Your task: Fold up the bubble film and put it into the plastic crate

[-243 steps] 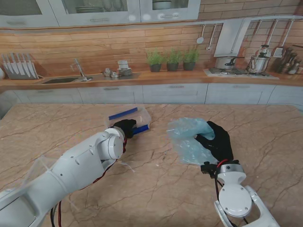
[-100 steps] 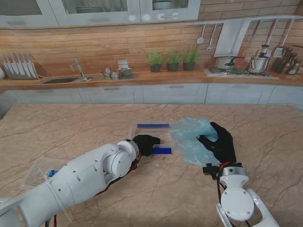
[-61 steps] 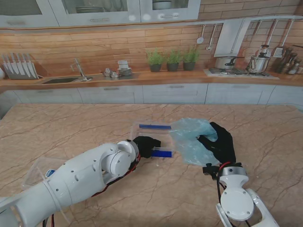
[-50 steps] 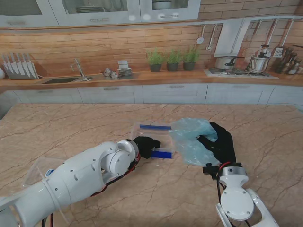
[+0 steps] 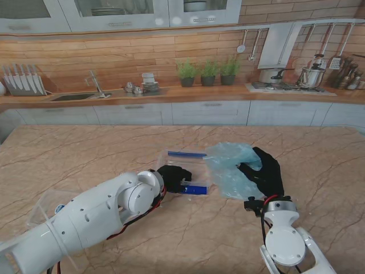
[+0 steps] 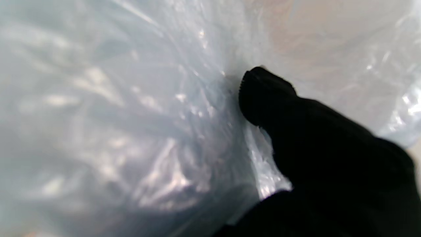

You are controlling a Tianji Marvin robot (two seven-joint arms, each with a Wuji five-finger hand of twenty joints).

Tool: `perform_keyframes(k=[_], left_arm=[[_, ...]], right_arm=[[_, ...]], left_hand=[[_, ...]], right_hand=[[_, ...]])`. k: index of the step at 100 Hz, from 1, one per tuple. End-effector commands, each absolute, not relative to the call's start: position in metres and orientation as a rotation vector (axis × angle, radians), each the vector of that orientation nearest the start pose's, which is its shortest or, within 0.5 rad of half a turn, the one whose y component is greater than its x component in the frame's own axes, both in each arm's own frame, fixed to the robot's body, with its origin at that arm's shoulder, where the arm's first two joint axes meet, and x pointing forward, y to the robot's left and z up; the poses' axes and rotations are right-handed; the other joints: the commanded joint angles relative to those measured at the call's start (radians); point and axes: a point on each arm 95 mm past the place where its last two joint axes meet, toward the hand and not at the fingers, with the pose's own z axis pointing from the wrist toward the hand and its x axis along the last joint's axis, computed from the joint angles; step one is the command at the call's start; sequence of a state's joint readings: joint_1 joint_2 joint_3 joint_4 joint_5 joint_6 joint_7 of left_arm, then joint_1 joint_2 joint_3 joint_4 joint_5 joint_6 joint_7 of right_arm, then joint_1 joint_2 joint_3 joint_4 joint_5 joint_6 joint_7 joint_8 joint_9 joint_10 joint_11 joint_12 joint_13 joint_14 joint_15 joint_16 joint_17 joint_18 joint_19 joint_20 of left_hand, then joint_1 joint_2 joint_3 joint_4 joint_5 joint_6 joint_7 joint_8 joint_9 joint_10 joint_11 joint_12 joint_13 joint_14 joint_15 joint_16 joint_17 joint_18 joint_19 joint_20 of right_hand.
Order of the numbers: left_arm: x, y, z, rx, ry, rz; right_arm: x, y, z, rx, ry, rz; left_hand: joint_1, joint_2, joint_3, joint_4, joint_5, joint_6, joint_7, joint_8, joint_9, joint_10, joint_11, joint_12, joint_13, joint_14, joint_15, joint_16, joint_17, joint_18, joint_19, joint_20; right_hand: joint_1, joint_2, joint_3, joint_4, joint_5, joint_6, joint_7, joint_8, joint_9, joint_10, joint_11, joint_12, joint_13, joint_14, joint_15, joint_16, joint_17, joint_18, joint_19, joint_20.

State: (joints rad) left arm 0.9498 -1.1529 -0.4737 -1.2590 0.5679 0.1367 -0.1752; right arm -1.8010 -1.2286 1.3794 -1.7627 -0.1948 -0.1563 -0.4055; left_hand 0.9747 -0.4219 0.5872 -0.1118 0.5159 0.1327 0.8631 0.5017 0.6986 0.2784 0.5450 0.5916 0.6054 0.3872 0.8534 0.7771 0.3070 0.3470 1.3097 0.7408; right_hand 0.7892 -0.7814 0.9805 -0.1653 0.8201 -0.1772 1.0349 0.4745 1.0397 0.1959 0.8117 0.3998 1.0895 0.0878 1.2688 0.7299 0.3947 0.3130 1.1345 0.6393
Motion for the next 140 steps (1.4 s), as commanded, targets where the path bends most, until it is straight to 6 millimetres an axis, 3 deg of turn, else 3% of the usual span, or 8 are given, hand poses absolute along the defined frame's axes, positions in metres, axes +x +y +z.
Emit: perform_keyframes(k=[1,48,78,95,124,140], left_arm=[[0.457,-0.146,-0.353,-1.310,2.008,-1.387],[0.455,-0.146,-0.345,-1.262,1.938,-1.391],[0.455,-0.142,-0.343,-1.277,1.929,-1.402],[0.453,-0.141,-0.342,-1.281,1.893,-1.446],[0.449,-0.137,-0.338,-1.350,1.682,-1.615],[0.444,-0.124,-0.329,-1.386,1.524,-1.720]], right_arm=[[0.350,-0.026,-0.299,-2.207,-0.412,-2.702],[0.350,-0.026,-0.299,-2.208,-0.415,-2.700],[0.349,-0.026,-0.299,-2.204,-0.413,-2.706],[0.349,-0.027,-0.298,-2.198,-0.408,-2.713],[0.349,-0.033,-0.294,-2.157,-0.448,-2.744],[0.354,-0.033,-0.291,-2.164,-0.481,-2.746]], left_hand=[[-0.003,0.015,-0.047,0.008,0.034,-0.005,-0.005,-0.008,0.030,0.017,0.041,-0.007,0.043,0.017,0.048,0.025,0.032,0.033,0.064,0.034],[-0.040,0.030,-0.099,0.004,0.037,-0.017,-0.012,-0.026,0.036,0.013,0.030,-0.018,0.044,0.035,0.062,0.030,0.033,0.059,0.066,0.051],[-0.132,0.122,-0.215,0.030,0.045,0.004,-0.107,-0.021,0.006,0.024,-0.026,-0.054,-0.006,0.046,-0.014,-0.017,-0.022,0.068,0.012,0.034],[-0.168,0.186,-0.286,0.060,0.043,0.013,-0.176,-0.009,-0.018,0.026,-0.053,-0.070,-0.040,0.044,-0.066,-0.058,-0.061,0.066,-0.023,-0.002],[-0.182,0.206,-0.301,0.071,0.044,0.025,-0.194,-0.007,-0.028,0.030,-0.060,-0.075,-0.068,0.048,-0.101,-0.082,-0.097,0.068,-0.040,-0.020],[-0.192,0.212,-0.330,0.074,0.021,0.040,-0.238,-0.020,-0.058,0.037,-0.094,-0.101,-0.116,0.038,-0.183,-0.146,-0.137,0.057,-0.126,-0.080]], right_hand=[[0.034,0.023,-0.013,0.010,-0.014,-0.021,0.000,0.011,0.014,0.018,0.030,0.011,-0.029,-0.031,0.039,0.014,-0.016,-0.018,-0.014,0.027],[0.033,0.026,-0.016,0.011,-0.016,-0.023,-0.001,0.011,0.014,0.018,0.032,0.011,-0.028,-0.031,0.039,0.014,-0.016,-0.019,-0.014,0.027],[0.033,0.026,-0.015,0.011,-0.015,-0.020,-0.001,0.011,0.014,0.019,0.032,0.010,-0.027,-0.031,0.041,0.014,-0.017,-0.019,-0.014,0.027],[0.034,0.025,-0.014,0.011,-0.014,-0.020,0.000,0.011,0.014,0.020,0.032,0.010,-0.028,-0.031,0.041,0.014,-0.016,-0.019,-0.014,0.027],[0.033,0.028,-0.015,0.010,-0.016,-0.019,-0.002,0.010,0.011,0.018,0.029,0.009,-0.034,-0.029,0.039,0.014,-0.015,-0.021,-0.013,0.027],[0.034,0.029,-0.015,0.009,-0.016,-0.019,-0.002,0.011,0.009,0.019,0.028,0.011,-0.040,-0.028,0.039,0.015,-0.015,-0.022,-0.013,0.027]])
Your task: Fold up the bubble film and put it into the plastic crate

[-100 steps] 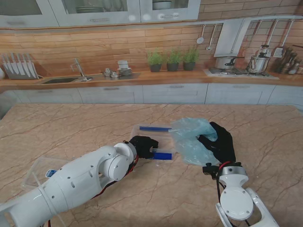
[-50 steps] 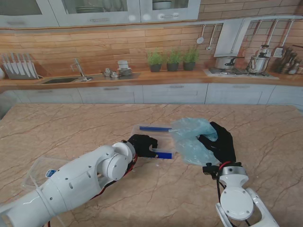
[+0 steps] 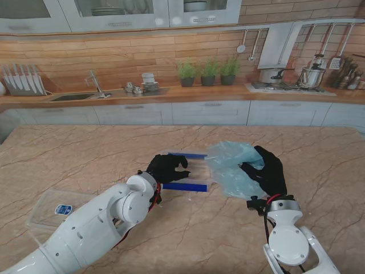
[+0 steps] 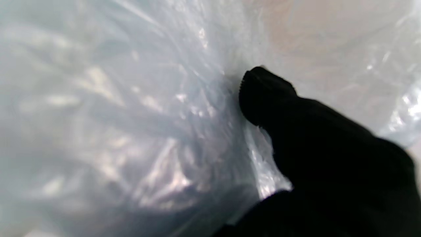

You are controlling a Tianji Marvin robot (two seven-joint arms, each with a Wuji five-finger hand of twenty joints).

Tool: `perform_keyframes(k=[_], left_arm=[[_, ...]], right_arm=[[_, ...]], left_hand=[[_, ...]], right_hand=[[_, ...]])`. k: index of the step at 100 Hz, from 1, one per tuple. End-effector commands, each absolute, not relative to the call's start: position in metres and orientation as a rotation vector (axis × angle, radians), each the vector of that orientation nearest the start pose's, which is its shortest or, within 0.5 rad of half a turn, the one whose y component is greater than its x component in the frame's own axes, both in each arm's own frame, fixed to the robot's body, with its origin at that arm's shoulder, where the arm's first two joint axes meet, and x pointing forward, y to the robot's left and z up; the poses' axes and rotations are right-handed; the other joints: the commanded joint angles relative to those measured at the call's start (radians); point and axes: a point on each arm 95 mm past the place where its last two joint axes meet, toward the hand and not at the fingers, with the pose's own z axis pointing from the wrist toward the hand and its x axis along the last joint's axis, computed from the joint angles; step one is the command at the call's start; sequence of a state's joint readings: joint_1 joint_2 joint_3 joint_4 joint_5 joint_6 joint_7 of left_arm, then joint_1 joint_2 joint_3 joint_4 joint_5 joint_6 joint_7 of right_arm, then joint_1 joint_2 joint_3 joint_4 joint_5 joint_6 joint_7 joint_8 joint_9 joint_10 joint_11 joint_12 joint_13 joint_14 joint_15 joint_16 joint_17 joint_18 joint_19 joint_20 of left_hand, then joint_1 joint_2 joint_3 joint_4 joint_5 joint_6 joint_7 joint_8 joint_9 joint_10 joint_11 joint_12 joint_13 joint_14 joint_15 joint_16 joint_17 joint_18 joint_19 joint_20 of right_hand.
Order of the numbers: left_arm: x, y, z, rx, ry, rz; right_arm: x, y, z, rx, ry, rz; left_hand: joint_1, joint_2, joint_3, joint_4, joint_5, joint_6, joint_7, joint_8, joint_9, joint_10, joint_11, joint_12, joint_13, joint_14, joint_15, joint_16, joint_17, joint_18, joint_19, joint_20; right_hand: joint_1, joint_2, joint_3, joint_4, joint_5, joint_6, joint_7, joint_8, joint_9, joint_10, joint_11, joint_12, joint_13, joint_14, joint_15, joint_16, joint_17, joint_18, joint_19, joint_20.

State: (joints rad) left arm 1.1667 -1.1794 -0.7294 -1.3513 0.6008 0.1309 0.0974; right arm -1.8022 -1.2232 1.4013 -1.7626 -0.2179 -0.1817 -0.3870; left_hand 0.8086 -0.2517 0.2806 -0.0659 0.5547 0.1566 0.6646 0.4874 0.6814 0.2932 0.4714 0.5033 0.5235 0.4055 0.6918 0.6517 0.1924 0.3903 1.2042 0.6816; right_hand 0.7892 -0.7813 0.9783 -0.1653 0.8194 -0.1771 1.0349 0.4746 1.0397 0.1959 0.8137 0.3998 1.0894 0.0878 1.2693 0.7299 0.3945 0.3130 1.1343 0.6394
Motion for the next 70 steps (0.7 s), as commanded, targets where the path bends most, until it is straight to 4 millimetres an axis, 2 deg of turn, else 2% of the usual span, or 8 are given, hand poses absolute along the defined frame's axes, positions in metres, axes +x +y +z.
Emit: perform_keyframes(k=[1,30,32,37,40,46,51,70], left_arm=[[0.443,-0.123,-0.329,-1.387,1.511,-1.726],[0.427,-0.084,-0.315,-1.452,1.127,-1.913],[0.425,-0.081,-0.314,-1.459,1.110,-1.917],[0.420,-0.074,-0.312,-1.470,1.075,-1.924],[0.418,-0.069,-0.312,-1.474,1.058,-1.928],[0.412,-0.060,-0.310,-1.481,1.022,-1.931],[0.407,-0.054,-0.308,-1.494,0.997,-1.936],[0.393,-0.042,-0.309,-1.527,0.847,-1.985]], right_arm=[[0.354,-0.033,-0.291,-2.164,-0.485,-2.746],[0.370,-0.022,-0.269,-2.120,-0.684,-2.720],[0.372,-0.021,-0.267,-2.115,-0.705,-2.715],[0.376,-0.017,-0.263,-2.105,-0.758,-2.700],[0.378,-0.014,-0.260,-2.098,-0.796,-2.690],[0.385,-0.009,-0.254,-2.083,-0.874,-2.669],[0.392,-0.004,-0.249,-2.071,-0.930,-2.649],[0.419,0.015,-0.234,-2.022,-1.095,-2.555]], left_hand=[[-0.026,0.043,-0.024,0.028,-0.017,0.017,-0.040,-0.006,-0.040,0.022,-0.021,-0.014,-0.034,0.020,-0.022,-0.022,-0.025,0.013,-0.023,-0.023],[-0.047,0.042,-0.087,0.031,-0.074,0.017,-0.099,-0.030,-0.109,0.022,-0.064,-0.045,-0.115,0.004,-0.097,-0.065,-0.096,-0.004,-0.119,-0.088],[-0.022,0.053,-0.137,0.036,-0.073,0.017,-0.102,-0.028,-0.111,0.021,-0.068,-0.047,-0.116,0.004,-0.104,-0.064,-0.100,-0.005,-0.119,-0.105],[-0.015,0.055,-0.155,0.038,-0.073,0.017,-0.103,-0.028,-0.114,0.023,-0.072,-0.048,-0.121,0.007,-0.110,-0.066,-0.105,-0.001,-0.124,-0.112],[-0.013,0.056,-0.160,0.037,-0.073,0.017,-0.109,-0.031,-0.114,0.023,-0.075,-0.049,-0.116,0.006,-0.107,-0.064,-0.090,0.002,-0.103,-0.103],[-0.007,0.054,-0.175,0.038,-0.064,0.016,-0.118,-0.036,-0.089,0.028,-0.075,-0.046,-0.076,0.024,-0.047,-0.023,-0.045,0.016,0.002,-0.045],[-0.005,0.062,-0.189,0.039,-0.063,0.014,-0.132,-0.041,-0.076,0.025,-0.071,-0.038,-0.051,0.027,-0.007,0.011,-0.021,0.009,0.058,-0.010],[0.008,0.057,-0.201,0.042,-0.049,0.018,-0.140,-0.039,-0.070,0.029,-0.071,-0.030,-0.056,0.033,0.005,0.033,-0.021,0.010,0.061,0.007]], right_hand=[[0.033,0.030,-0.013,0.009,-0.015,-0.019,-0.002,0.011,0.010,0.018,0.026,0.011,-0.040,-0.028,0.038,0.015,-0.015,-0.022,-0.013,0.027],[0.034,0.030,-0.013,0.008,-0.015,-0.011,-0.008,0.008,0.013,0.025,0.025,0.013,-0.032,-0.024,0.045,0.019,-0.008,-0.028,0.002,0.036],[0.033,0.030,-0.013,0.008,-0.014,-0.011,-0.008,0.008,0.014,0.026,0.025,0.013,-0.031,-0.024,0.045,0.020,-0.007,-0.028,0.002,0.036],[0.034,0.030,-0.013,0.008,-0.012,0.001,-0.013,0.002,0.017,0.032,0.024,0.011,-0.028,-0.021,0.046,0.019,-0.005,-0.027,0.003,0.037],[0.033,0.032,-0.013,0.008,-0.011,0.003,-0.014,0.000,0.017,0.032,0.023,0.011,-0.027,-0.020,0.045,0.019,-0.002,-0.027,0.004,0.038],[0.031,0.034,-0.014,0.008,-0.012,0.002,-0.016,-0.002,0.017,0.032,0.023,0.011,-0.027,-0.020,0.045,0.019,0.000,-0.028,0.005,0.039],[0.032,0.034,-0.014,0.008,-0.012,0.002,-0.017,-0.002,0.016,0.034,0.022,0.011,-0.026,-0.021,0.045,0.019,0.001,-0.030,0.007,0.040],[0.033,0.038,-0.014,0.007,-0.016,0.012,-0.020,-0.001,0.006,0.042,0.028,0.021,-0.033,-0.020,0.058,0.026,0.014,-0.045,0.037,0.059]])
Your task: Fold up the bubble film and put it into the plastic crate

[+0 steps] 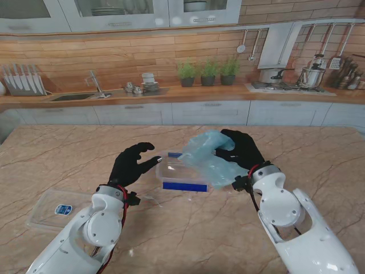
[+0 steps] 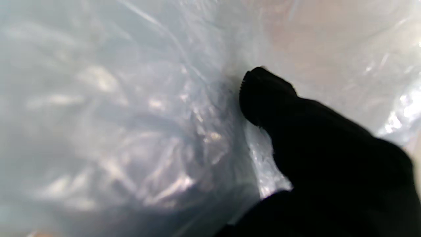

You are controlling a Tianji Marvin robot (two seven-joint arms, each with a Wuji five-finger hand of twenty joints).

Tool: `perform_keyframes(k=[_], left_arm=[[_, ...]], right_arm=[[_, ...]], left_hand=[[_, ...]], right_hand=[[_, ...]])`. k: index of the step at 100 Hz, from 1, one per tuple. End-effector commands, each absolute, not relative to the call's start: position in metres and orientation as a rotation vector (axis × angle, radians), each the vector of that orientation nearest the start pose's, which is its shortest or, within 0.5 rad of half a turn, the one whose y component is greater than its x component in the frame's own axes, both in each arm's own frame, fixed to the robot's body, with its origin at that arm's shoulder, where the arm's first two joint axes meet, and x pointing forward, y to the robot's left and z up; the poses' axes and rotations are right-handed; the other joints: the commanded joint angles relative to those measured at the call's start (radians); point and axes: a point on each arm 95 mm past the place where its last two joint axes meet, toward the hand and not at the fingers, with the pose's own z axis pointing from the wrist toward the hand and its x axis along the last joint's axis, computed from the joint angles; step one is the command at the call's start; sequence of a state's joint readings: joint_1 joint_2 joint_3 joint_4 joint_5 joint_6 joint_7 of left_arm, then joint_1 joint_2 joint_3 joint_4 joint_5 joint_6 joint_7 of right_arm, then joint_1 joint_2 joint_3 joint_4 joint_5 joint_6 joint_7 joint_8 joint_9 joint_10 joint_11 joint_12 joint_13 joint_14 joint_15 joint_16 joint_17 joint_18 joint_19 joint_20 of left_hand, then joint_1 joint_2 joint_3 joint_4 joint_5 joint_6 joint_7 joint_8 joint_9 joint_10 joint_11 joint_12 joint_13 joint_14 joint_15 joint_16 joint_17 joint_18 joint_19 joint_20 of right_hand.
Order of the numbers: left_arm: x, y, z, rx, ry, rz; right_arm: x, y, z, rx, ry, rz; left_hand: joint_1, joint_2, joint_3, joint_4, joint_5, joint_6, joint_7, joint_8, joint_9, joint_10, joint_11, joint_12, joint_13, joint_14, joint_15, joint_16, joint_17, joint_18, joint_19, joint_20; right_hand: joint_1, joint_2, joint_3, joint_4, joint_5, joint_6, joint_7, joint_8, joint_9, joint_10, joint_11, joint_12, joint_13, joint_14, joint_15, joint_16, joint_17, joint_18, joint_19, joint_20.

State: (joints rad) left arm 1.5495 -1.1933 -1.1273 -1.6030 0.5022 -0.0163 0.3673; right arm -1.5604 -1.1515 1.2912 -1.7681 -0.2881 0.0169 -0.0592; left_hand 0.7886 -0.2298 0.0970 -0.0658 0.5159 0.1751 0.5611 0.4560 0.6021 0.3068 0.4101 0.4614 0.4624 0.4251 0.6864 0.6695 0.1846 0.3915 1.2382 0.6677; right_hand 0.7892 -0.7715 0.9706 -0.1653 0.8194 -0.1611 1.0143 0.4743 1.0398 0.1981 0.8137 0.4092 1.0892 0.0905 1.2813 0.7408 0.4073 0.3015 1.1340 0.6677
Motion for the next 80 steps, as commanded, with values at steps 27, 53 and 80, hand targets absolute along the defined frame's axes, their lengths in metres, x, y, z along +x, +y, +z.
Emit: perform_keyframes(k=[27,53,80], left_arm=[[0.388,-0.032,-0.306,-1.522,0.734,-2.015],[0.384,-0.026,-0.301,-1.498,0.686,-2.012],[0.383,-0.025,-0.299,-1.491,0.659,-2.010]], right_arm=[[0.457,0.042,-0.235,-1.938,-1.356,-2.436],[0.484,0.063,-0.248,-1.823,-1.589,-2.441],[0.503,0.077,-0.259,-1.717,-1.786,-2.429]], left_hand=[[0.040,0.039,-0.017,0.043,-0.003,0.003,-0.050,-0.005,0.003,0.018,-0.016,0.016,-0.008,0.009,-0.018,0.003,-0.027,0.007,0.008,0.013],[0.044,0.039,-0.015,0.043,-0.001,0.004,-0.052,-0.005,0.003,0.017,-0.018,0.015,-0.014,0.008,-0.025,0.001,-0.034,0.009,0.001,0.011],[0.050,0.042,-0.010,0.044,0.002,0.003,-0.050,-0.003,0.002,0.019,-0.017,0.016,-0.017,0.006,-0.029,-0.001,-0.036,0.010,-0.004,0.010]], right_hand=[[0.030,0.033,-0.007,0.004,-0.018,-0.012,0.000,0.003,0.003,0.033,0.028,0.014,-0.038,-0.027,0.044,0.017,0.004,-0.040,0.044,0.040],[0.025,0.036,-0.008,0.003,-0.019,-0.023,0.001,0.006,0.005,0.026,0.027,0.015,-0.037,-0.035,0.042,0.018,0.003,-0.041,0.044,0.048],[0.018,0.041,-0.009,0.003,-0.020,-0.034,0.005,0.007,0.009,0.017,0.030,0.016,-0.028,-0.047,0.042,0.021,0.019,-0.049,0.048,0.055]])
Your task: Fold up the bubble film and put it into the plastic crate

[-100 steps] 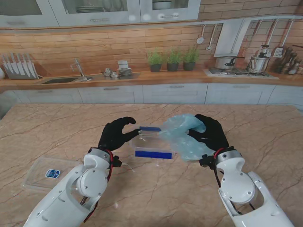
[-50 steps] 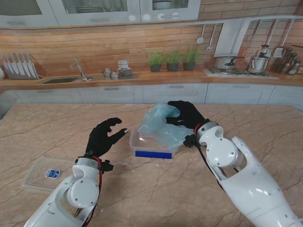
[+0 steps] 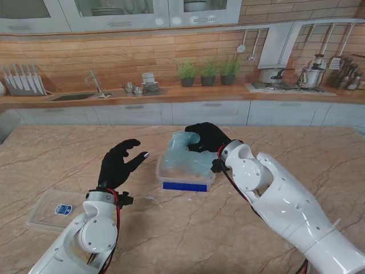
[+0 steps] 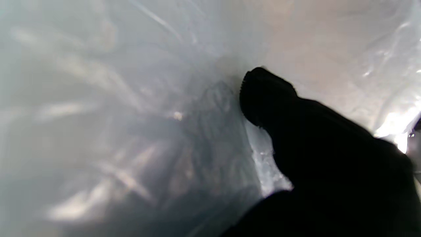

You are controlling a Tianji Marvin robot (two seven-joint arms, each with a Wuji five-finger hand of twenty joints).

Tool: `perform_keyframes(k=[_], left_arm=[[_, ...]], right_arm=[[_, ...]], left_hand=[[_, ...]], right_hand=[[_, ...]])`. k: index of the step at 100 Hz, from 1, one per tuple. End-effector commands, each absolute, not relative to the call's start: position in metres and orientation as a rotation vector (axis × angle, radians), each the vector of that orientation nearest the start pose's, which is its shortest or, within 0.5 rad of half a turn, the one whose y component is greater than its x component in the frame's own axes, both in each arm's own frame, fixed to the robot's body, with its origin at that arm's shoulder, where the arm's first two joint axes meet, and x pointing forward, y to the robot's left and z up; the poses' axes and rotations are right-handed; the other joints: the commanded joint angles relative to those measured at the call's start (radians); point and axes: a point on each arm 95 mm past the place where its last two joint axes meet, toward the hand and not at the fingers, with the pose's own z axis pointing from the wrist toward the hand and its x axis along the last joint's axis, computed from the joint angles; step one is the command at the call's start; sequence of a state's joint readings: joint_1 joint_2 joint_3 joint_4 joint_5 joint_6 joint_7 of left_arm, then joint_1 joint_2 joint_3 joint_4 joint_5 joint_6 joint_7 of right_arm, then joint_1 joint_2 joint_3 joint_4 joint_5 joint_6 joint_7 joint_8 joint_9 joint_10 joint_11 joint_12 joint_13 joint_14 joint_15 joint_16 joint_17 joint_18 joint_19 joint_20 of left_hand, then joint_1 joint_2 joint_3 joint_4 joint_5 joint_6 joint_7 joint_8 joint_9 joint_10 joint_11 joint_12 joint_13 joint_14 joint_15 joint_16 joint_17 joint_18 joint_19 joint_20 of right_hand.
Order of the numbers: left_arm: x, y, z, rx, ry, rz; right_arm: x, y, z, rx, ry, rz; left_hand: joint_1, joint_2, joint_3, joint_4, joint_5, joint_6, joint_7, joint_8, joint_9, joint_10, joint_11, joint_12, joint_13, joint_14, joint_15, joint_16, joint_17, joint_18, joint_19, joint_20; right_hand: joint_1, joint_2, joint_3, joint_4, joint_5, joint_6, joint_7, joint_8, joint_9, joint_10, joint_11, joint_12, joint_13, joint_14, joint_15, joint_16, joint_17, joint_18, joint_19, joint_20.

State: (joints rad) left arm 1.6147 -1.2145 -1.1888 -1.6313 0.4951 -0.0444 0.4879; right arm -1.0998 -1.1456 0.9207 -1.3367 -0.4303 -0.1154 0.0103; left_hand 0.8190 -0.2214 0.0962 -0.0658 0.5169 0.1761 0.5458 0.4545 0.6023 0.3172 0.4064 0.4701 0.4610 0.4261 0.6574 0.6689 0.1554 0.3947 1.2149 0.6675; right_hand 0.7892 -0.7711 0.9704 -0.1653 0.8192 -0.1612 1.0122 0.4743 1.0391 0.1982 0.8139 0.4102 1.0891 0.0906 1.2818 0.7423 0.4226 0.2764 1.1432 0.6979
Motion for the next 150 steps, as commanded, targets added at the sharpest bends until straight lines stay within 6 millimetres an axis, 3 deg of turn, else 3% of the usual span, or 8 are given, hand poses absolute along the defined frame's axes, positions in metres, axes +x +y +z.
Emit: perform_keyframes(k=[1,67,94,150], left_arm=[[0.383,-0.025,-0.299,-1.490,0.659,-2.010],[0.384,-0.026,-0.299,-1.462,0.653,-2.002],[0.385,-0.027,-0.299,-1.466,0.649,-1.997],[0.385,-0.042,-0.302,-1.523,0.709,-2.051]], right_arm=[[0.504,0.078,-0.260,1.388,1.452,1.967],[0.539,0.096,-0.285,1.194,1.657,1.776],[0.539,0.100,-0.296,1.243,1.767,1.722],[0.544,0.103,-0.307,1.375,1.963,1.570]], left_hand=[[0.018,0.035,-0.009,0.044,0.001,0.001,-0.034,-0.002,0.001,0.006,-0.014,0.007,-0.016,0.005,0.000,0.000,-0.007,0.007,0.019,0.010],[0.022,0.040,-0.002,0.044,0.005,0.001,-0.027,0.001,0.004,0.003,-0.006,0.011,-0.018,-0.001,-0.002,-0.003,-0.010,0.006,0.012,0.006],[0.023,0.040,0.004,0.045,0.008,0.001,-0.021,0.004,0.005,0.003,-0.001,0.014,-0.019,-0.002,-0.002,-0.003,-0.011,0.005,0.010,0.006],[0.024,0.042,0.017,0.046,0.017,0.000,-0.010,0.008,0.013,-0.002,0.007,0.019,-0.012,-0.006,0.004,-0.002,-0.009,0.003,0.012,0.006]], right_hand=[[0.018,0.040,-0.008,0.003,-0.020,-0.035,0.007,0.007,0.009,0.017,0.030,0.015,-0.028,-0.048,0.042,0.020,0.004,-0.024,0.039,0.025],[0.000,0.045,-0.018,0.045,-0.030,-0.045,0.031,-0.003,0.011,0.020,0.102,0.022,0.015,-0.087,0.112,0.037,0.078,-0.059,0.110,0.045],[0.001,0.038,-0.018,0.060,-0.029,-0.041,0.035,-0.005,0.005,0.030,0.147,0.044,0.014,-0.095,0.156,0.054,0.069,-0.069,0.139,0.048],[-0.001,0.066,-0.053,0.046,-0.033,-0.031,0.009,-0.013,-0.008,0.030,0.141,0.062,-0.009,-0.086,0.155,0.065,0.031,-0.058,0.109,0.046]])
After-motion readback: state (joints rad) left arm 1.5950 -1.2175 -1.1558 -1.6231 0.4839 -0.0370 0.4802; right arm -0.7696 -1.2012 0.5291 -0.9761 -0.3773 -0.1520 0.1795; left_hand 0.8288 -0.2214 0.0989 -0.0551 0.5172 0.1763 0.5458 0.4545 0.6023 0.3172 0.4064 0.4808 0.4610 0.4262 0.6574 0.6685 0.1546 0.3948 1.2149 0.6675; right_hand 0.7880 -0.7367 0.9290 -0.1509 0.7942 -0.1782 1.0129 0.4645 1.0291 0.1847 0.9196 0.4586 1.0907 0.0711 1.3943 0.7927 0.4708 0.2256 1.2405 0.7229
